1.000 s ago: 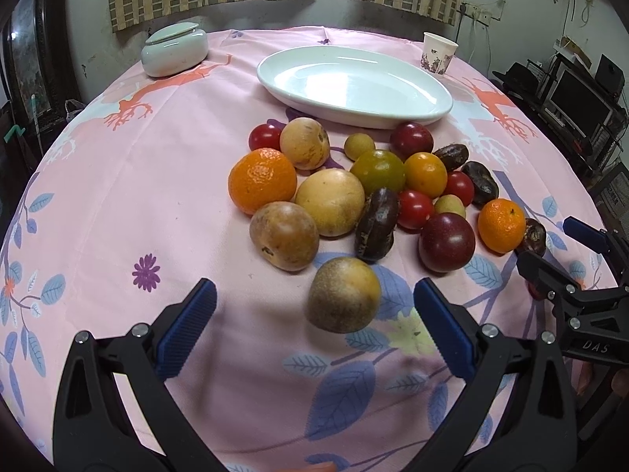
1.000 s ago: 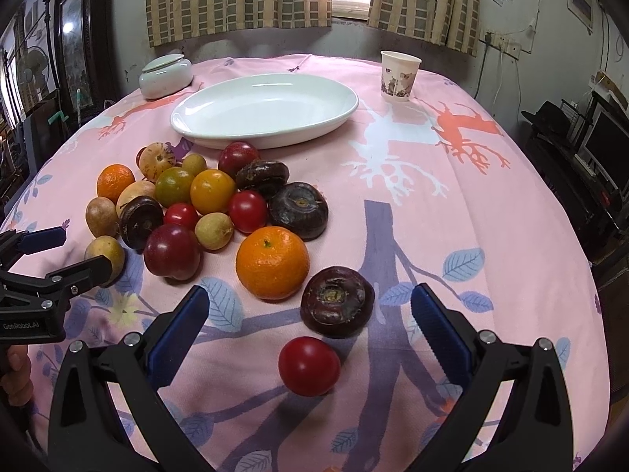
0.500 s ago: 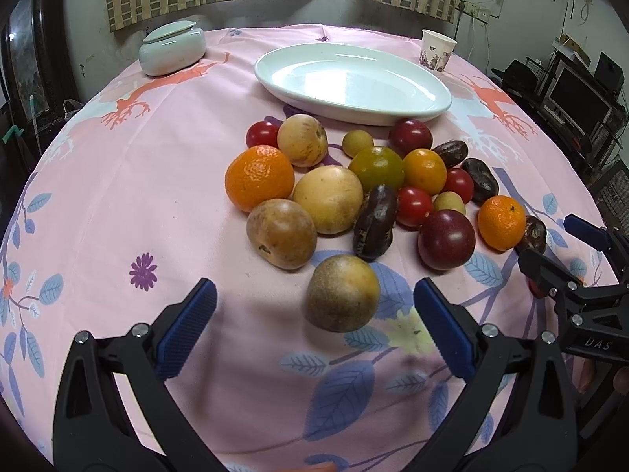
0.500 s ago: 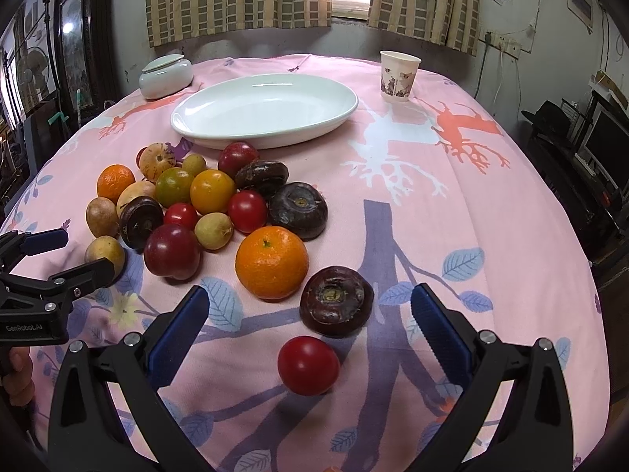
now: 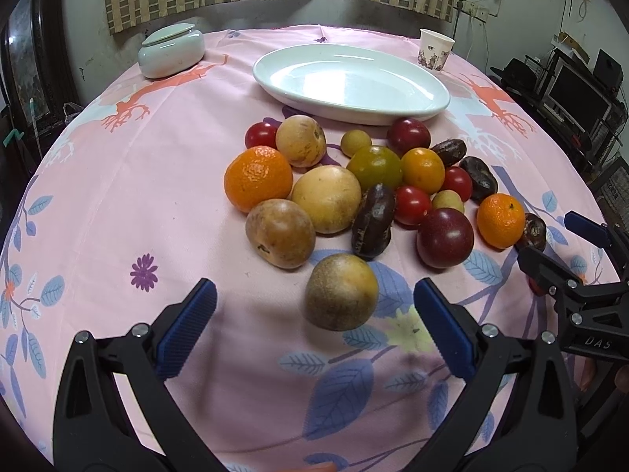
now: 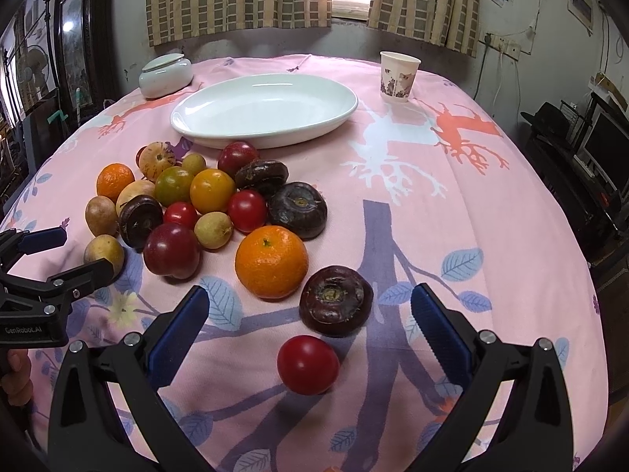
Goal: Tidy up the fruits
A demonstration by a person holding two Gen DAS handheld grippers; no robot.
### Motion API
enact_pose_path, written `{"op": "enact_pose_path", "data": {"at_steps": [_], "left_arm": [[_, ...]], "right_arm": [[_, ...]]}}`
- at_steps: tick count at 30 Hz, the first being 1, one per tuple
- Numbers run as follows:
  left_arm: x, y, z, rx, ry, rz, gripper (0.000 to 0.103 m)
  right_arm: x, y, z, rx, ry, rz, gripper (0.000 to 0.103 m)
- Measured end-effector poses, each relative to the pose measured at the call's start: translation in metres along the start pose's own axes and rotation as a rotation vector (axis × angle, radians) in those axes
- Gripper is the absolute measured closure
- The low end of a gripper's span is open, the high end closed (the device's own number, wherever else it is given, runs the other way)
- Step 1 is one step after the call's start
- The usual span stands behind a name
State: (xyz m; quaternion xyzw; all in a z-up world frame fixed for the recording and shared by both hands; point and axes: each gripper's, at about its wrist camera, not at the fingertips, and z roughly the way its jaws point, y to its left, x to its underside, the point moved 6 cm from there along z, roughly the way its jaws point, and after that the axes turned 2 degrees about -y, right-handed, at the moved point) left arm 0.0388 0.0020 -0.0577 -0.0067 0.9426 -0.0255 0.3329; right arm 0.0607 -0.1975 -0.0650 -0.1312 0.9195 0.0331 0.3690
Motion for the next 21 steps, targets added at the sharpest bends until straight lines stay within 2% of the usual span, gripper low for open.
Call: {"op": "enact_pose_path", "data": {"at_steps": [7, 11, 16, 20, 21], "left_arm": [[0.001, 0.000, 0.002, 0.016, 0.021, -0.004, 0.002], [0.001, 0.001, 0.003, -0.003, 0.010, -0.002, 0.002], [0.001, 0.000, 0.001, -0.006, 0.003, 0.013, 0.002], [0.000, 0.001, -0.001, -0.006, -0.002, 0.001, 0.002], [0.001, 0.002, -0.001, -0.002, 0.000, -0.001, 0.002]], "right_arm": [[0.002, -0.002, 0.001, 0.009, 0.009, -0.012, 0.001], [0.008, -0.008, 0.004, 0.012, 0.063, -0.004, 0.001], [0.015, -0.012, -0.007, 0.007, 0.067, -0.003, 0.001], [0.029, -0.007, -0.002, -0.008, 0.127, -0.036, 0.002], [0.031, -0.006, 0.000, -0.017, 0.133, -0.035, 0.009]]}}
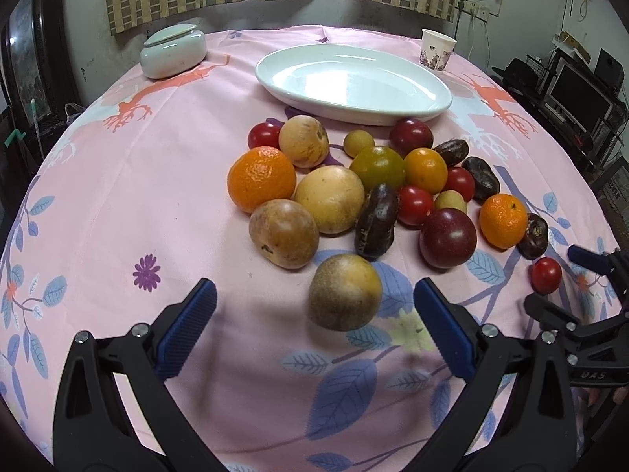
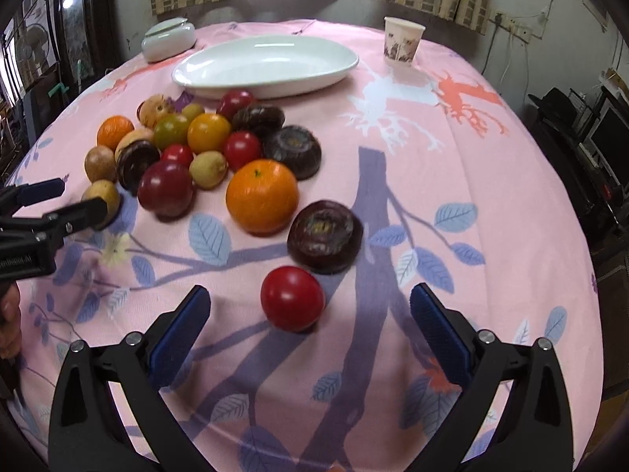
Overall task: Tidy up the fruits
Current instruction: 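Place a red tomato with the right tool while the left tool places a passion fruit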
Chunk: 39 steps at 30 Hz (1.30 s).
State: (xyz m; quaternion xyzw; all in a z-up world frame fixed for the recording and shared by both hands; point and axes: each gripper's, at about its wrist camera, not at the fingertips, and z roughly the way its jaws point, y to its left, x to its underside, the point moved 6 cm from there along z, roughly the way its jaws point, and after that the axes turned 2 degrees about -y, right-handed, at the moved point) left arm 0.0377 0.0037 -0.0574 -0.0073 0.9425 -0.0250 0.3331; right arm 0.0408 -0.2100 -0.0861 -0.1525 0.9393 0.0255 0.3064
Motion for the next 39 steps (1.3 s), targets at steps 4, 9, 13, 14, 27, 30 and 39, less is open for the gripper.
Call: {"op": "enact_pose_path", "data": {"at_steps": [4, 9, 13, 14, 27, 30, 39], "left_arm": [[0.001, -0.003, -0.001, 0.003, -0.002, 0.027, 0.002], [0.003, -0.008, 0.000, 0.019, 0.013, 0.045, 0.002], [0.004, -0.006, 0.001, 0.028, 0.020, 0.031, 0.002], [0.004, -0.005, 0.002, 0.028, 0.025, 0.025, 0.002], [0.006, -0.006, 0.010, 0.044, 0.054, 0.038, 0.019], [0.008, -0.010, 0.012, 0.072, 0.074, 0.046, 0.040], [0.007, -0.014, 0.013, 0.083, 0.049, 0.066, 0.063]], "right_arm": [[0.001, 0.005, 0.006, -0.054, 0.024, 0.010, 0.034], [-0.005, 0.008, 0.006, -0.075, 0.017, -0.014, 0.067], [-0.009, 0.008, 0.002, -0.111, 0.015, -0.021, 0.072], [-0.011, 0.009, -0.003, -0.125, 0.000, -0.018, 0.072], [-0.013, 0.035, -0.018, -0.356, -0.075, -0.013, 0.072], [-0.012, 0.038, -0.019, -0.364, -0.079, -0.028, 0.072], [-0.010, 0.038, -0.017, -0.359, -0.080, -0.037, 0.072]]}}
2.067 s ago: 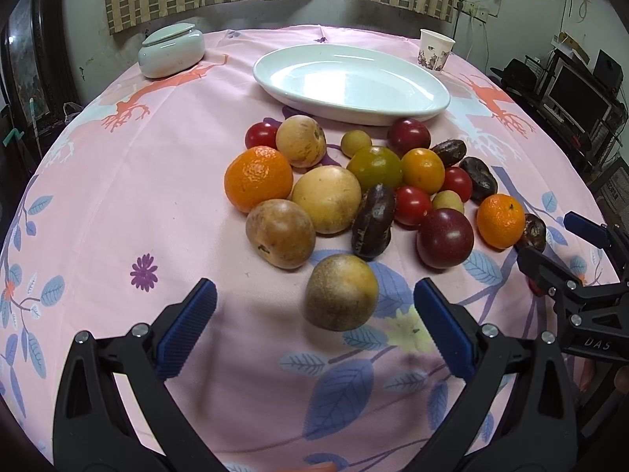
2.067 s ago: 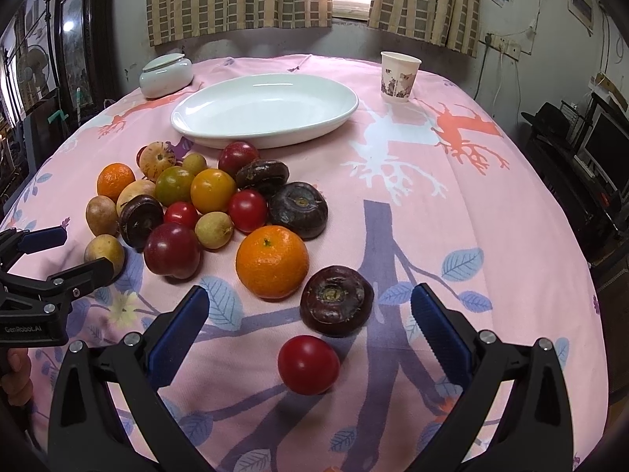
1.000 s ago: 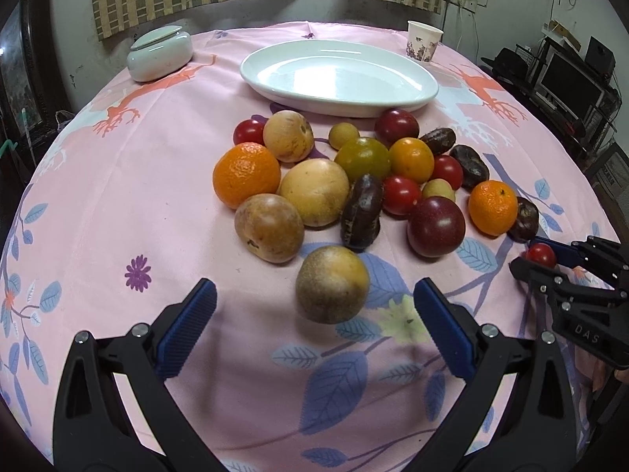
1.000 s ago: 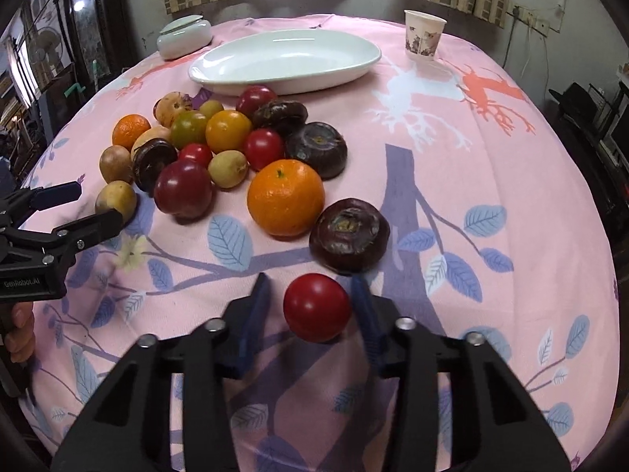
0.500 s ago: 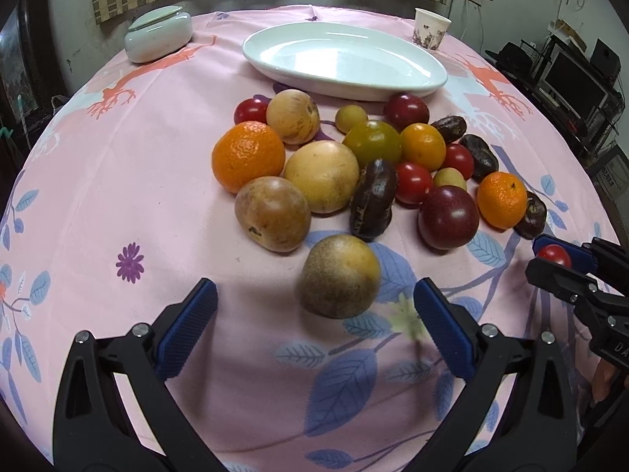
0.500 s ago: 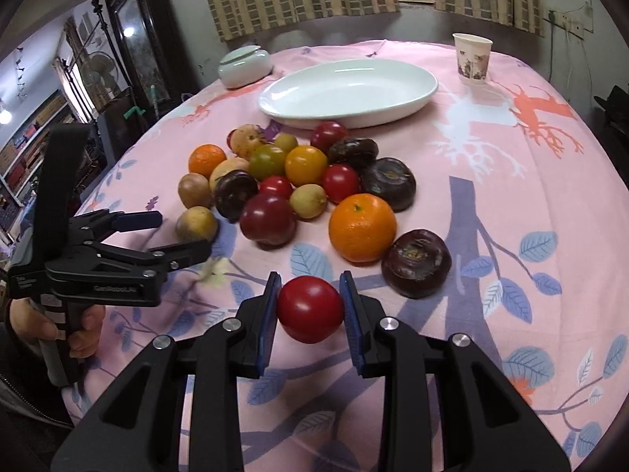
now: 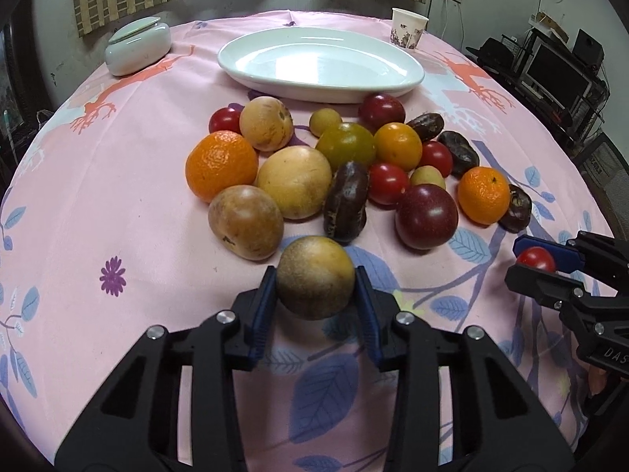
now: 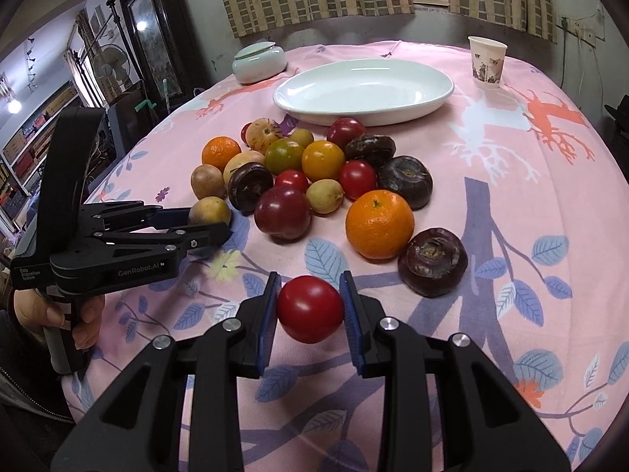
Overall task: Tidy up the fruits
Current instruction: 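Place a red tomato with the right tool while the left tool places a passion fruit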
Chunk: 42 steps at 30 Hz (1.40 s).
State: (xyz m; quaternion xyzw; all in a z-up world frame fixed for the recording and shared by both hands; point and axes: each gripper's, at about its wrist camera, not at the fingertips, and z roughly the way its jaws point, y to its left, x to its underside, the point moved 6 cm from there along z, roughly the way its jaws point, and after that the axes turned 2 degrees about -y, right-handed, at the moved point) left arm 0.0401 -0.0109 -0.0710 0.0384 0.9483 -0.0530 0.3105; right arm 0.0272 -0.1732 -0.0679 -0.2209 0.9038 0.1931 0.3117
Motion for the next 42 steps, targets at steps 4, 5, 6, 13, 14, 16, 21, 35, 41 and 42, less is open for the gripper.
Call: {"op": "enact_pose_path", "data": {"at_steps": [4, 5, 6, 13, 14, 16, 21, 35, 41, 42], "left_arm": [[0.001, -0.004, -0.002, 0.004, -0.006, 0.013, 0.065], [0.001, -0.006, -0.004, 0.022, -0.005, 0.011, 0.065], [0.001, -0.008, -0.006, 0.040, -0.008, 0.012, 0.065], [-0.012, -0.010, -0.038, 0.017, -0.090, 0.025, 0.065], [-0.015, -0.010, -0.043, 0.014, -0.091, 0.047, 0.065], [-0.024, -0.008, -0.050, 0.005, -0.093, 0.074, 0.065], [-0.081, 0.002, -0.054, -0.035, -0.156, 0.084, 0.065], [-0.178, 0.036, 0.080, -0.081, 0.004, -0.035, 0.052], [-0.178, 0.035, 0.036, -0.116, -0.118, 0.001, 0.025], [-0.174, 0.034, 0.027, -0.112, -0.126, 0.007, 0.025]], "right_arm": [[0.000, -0.002, -0.001, 0.011, -0.010, 0.001, 0.072], [0.000, -0.003, 0.000, 0.013, -0.009, 0.002, 0.072], [-0.001, -0.004, 0.000, 0.015, -0.010, 0.005, 0.072], [-0.011, 0.007, -0.011, 0.054, -0.003, -0.024, 0.072], [-0.016, 0.009, -0.014, 0.065, -0.002, -0.046, 0.072], [-0.030, 0.014, -0.022, 0.075, -0.014, -0.089, 0.072], [-0.088, 0.006, -0.022, 0.101, -0.059, -0.146, 0.072], [-0.186, -0.076, 0.116, 0.200, 0.100, 0.010, 0.067], [-0.194, -0.080, 0.085, 0.199, -0.021, 0.043, 0.036], [-0.192, -0.080, 0.078, 0.200, -0.020, 0.054, 0.036]]}}
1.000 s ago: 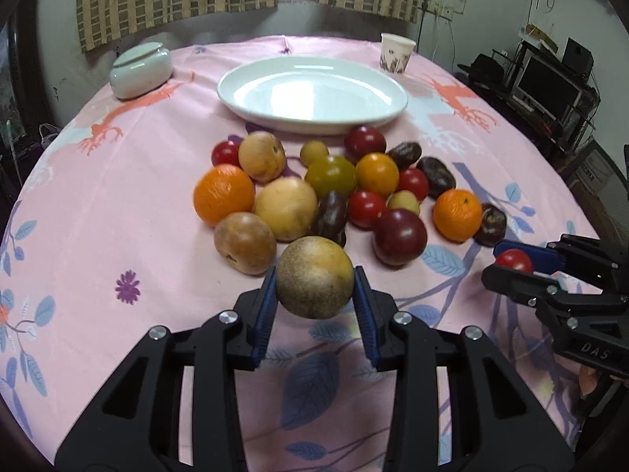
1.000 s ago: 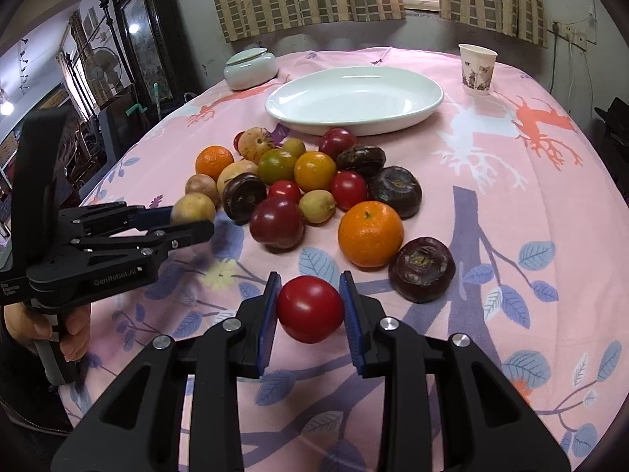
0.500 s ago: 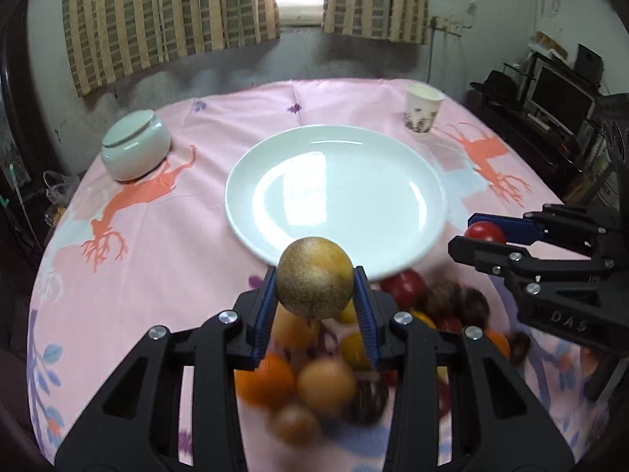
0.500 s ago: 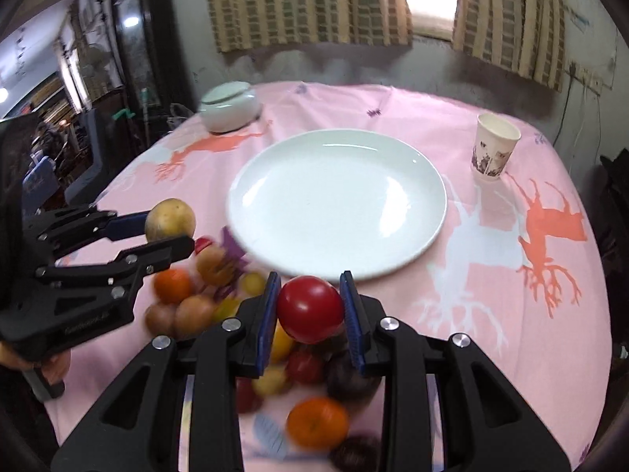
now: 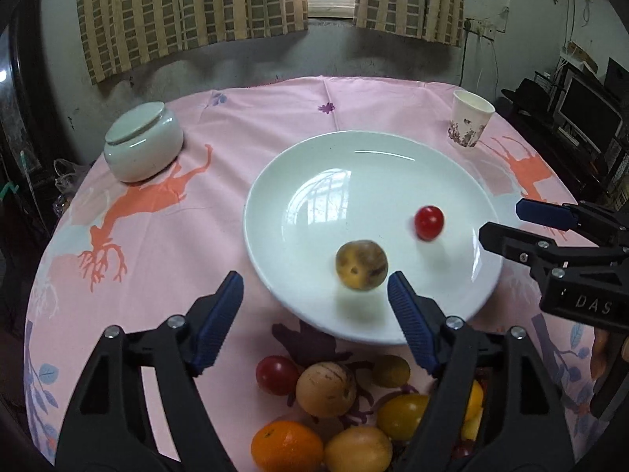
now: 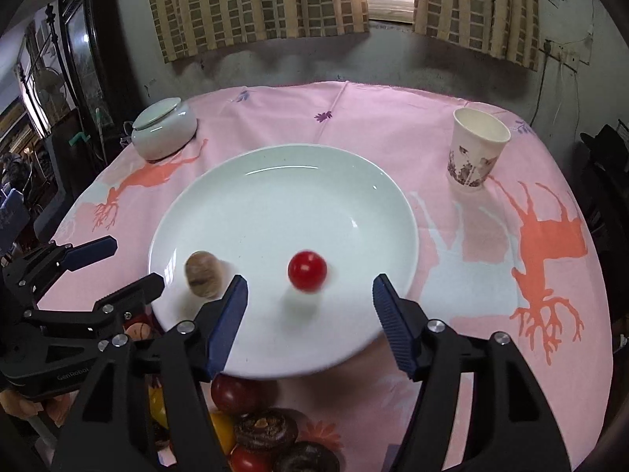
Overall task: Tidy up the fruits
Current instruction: 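Place a red tomato with the right tool while the left tool places a passion fruit, then grasp the dark purple plum with the right tool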
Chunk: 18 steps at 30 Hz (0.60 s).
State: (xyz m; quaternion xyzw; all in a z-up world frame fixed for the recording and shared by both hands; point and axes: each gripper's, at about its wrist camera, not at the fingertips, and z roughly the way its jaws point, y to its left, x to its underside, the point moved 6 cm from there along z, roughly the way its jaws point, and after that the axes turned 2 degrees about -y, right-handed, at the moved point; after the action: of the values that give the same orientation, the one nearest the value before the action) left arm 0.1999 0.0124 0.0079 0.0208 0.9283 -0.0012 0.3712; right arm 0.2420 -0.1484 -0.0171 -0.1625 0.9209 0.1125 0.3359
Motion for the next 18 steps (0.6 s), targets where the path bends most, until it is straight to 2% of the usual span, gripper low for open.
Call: {"op": "enact_pose_path", "data": {"at_steps": [1, 3, 5, 7, 10, 14, 18], "left_arm": [[0.003, -0.001, -0.009, 0.008, -0.010, 0.000, 0.025], [0.011, -0.002, -0.029, 0.015, -0.039, 0.012, 0.016], [0.022, -0.003, -0.048, -0.006, -0.076, 0.032, 0.010], [0.040, -0.006, -0.063, -0.021, -0.096, 0.049, 0.010], [0.069, -0.010, -0.072, -0.017, -0.069, 0.051, 0.010], [0.105, -0.017, -0.071, 0.004, -0.023, 0.056, 0.010], [0.115, -0.015, -0.064, -0.023, -0.020, 0.076, 0.009]], "right_arm": [[0.004, -0.001, -0.008, -0.002, -0.003, 0.010, 0.036], [0.017, -0.001, -0.030, -0.024, -0.020, 0.014, 0.036], [0.036, 0.002, -0.051, -0.047, -0.032, 0.018, 0.036], [0.056, 0.006, -0.068, -0.082, -0.034, 0.026, 0.036], [0.088, 0.009, -0.090, -0.095, -0.036, 0.040, 0.032], [0.127, 0.013, -0.107, -0.098, -0.028, 0.035, 0.016], [0.151, 0.019, -0.099, -0.021, 0.036, -0.011, 0.014]]}}
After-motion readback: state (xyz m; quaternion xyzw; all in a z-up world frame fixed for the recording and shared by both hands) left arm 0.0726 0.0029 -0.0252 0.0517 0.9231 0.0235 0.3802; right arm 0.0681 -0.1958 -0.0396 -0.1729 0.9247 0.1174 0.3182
